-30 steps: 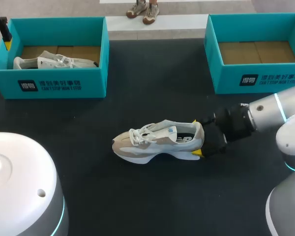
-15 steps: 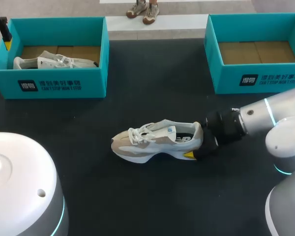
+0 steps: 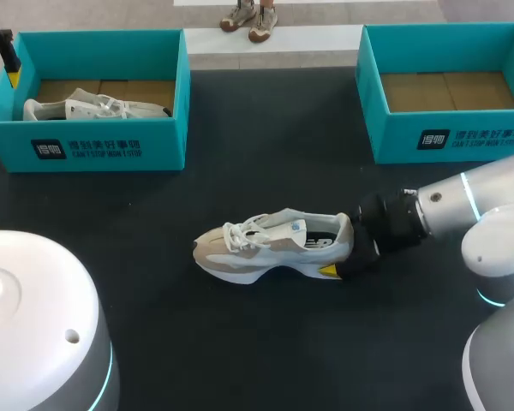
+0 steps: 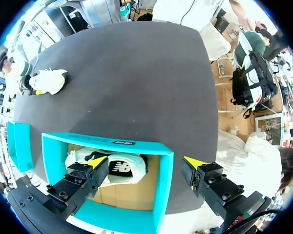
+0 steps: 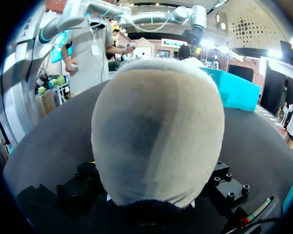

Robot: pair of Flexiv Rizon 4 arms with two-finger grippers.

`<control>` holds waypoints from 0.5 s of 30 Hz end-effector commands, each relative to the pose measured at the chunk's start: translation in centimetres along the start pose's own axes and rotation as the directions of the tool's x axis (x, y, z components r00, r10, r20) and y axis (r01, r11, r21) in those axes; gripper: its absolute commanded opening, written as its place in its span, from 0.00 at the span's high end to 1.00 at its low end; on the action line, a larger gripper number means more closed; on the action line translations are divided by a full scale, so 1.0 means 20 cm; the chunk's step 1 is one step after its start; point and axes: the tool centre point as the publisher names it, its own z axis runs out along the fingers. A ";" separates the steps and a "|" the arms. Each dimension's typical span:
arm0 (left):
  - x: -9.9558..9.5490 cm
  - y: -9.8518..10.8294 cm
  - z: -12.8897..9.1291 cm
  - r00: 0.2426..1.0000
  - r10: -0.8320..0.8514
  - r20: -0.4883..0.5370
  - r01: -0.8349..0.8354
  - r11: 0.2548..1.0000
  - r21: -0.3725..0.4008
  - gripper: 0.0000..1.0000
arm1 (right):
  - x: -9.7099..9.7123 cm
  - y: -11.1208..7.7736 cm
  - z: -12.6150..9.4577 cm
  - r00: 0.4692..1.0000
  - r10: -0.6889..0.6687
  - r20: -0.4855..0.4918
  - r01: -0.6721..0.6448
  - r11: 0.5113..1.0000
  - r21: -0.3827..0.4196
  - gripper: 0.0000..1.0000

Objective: Take the shoe out of the shoebox, open the shoe tongue, remove and reinsert the insole, then place the shoe into the shoebox

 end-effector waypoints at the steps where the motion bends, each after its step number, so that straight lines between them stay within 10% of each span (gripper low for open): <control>1: 0.00 -0.01 0.00 1.000 0.000 -0.002 0.000 1.000 -0.002 0.00 | 0.01 0.00 0.03 1.000 0.001 0.001 -0.001 1.000 0.003 1.00; 15: -0.31 -0.44 -0.09 0.952 -0.302 -0.046 0.297 0.951 -0.086 0.00 | 0.01 0.00 0.03 1.000 0.001 0.001 -0.001 1.000 0.003 1.00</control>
